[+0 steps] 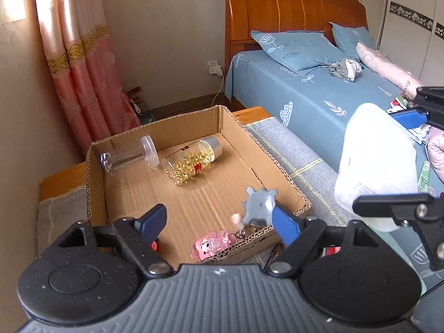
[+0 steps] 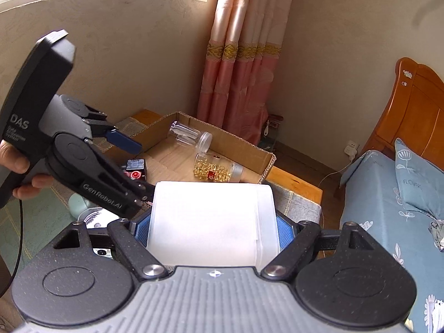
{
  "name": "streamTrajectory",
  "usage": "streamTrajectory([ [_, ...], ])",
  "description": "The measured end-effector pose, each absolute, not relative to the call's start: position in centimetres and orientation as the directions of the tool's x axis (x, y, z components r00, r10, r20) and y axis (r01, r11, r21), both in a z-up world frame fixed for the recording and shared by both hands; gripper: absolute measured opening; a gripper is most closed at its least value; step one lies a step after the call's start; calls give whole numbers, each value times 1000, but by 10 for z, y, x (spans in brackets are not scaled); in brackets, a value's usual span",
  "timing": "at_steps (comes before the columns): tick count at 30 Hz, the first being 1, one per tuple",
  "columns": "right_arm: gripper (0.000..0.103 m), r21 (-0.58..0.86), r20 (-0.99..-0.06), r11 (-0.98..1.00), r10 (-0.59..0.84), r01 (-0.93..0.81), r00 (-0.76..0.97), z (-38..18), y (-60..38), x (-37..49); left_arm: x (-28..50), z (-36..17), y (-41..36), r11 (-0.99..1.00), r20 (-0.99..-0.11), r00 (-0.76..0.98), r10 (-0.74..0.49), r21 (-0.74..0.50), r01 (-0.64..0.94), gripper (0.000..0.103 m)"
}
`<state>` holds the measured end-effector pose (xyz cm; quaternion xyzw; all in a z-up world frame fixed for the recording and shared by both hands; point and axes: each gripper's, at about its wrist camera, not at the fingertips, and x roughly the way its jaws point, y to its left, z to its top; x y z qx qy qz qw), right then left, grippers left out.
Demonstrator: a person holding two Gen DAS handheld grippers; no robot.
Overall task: Organize rigid objects
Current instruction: 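Carry the pink case and white bottle into the box and open both tools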
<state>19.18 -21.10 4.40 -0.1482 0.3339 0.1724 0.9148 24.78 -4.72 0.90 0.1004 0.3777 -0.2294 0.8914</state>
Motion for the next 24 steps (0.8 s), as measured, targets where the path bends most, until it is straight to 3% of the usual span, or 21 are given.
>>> streamTrajectory([
  [2, 86, -155, -662, 897, 216, -414, 718, 45, -209, 197, 237, 11, -39, 884, -702, 637, -318, 22, 466, 93],
  [5, 86, -145, -665, 898, 221, -415, 713, 46, -205, 209, 219, 13, -28, 896, -678, 673, -295, 49, 442, 96],
  [15, 86, -108, -706, 905, 222, -412, 673, 41, -178, 266, 177, 9, -5, 930, -641, 749, -166, 152, 335, 97],
  [24, 86, -96, -742, 901, 219, -423, 634, 28, -147, 311, 158, 1, 19, 966, -646, 754, -118, 103, 239, 97],
])
